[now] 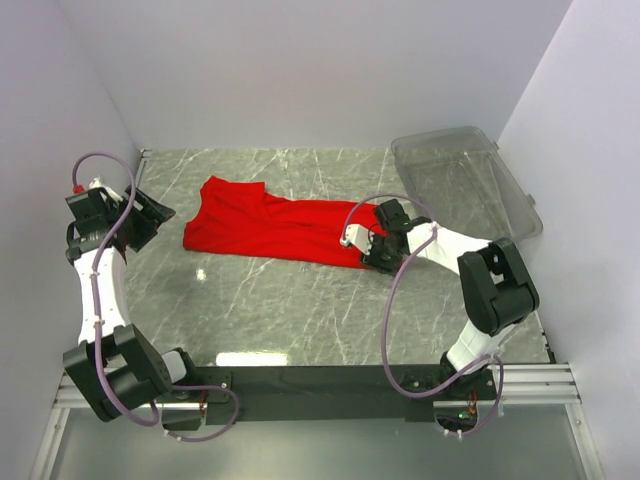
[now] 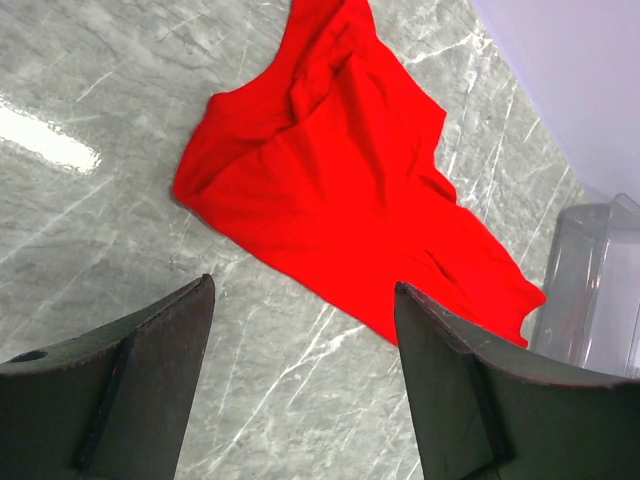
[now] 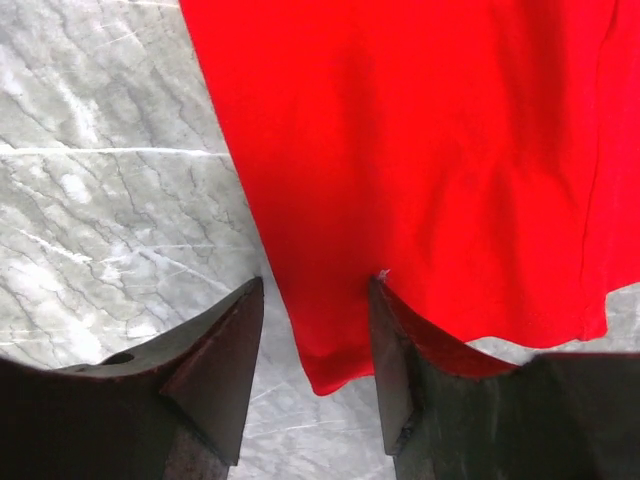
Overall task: Fold and stack the t-shirts
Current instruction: Fold the tshirt
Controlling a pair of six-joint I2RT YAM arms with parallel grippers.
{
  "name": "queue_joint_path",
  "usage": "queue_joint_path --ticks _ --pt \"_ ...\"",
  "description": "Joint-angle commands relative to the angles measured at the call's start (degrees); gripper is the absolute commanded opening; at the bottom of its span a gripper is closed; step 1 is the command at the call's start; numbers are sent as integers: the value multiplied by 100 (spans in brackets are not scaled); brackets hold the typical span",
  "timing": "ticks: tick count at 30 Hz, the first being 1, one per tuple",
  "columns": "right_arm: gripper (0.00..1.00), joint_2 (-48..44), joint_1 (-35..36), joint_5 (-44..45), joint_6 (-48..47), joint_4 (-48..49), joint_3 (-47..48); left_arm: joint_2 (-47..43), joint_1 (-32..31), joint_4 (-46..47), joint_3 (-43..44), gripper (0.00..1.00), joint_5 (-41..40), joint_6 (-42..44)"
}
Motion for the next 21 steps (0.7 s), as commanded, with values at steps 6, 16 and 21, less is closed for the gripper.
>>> queue_joint_path --ticks 6,16,21 --pt "39 259 110 121 309 -190 156 -417 35 138 -204 77 344 -127" --pt "0 14 242 -19 564 -446 -72 -777 35 313 -475 77 870 -451" --pt "0 -443 602 -511 854 -744 -292 -1032 17 850 -1451 78 1627 -892"
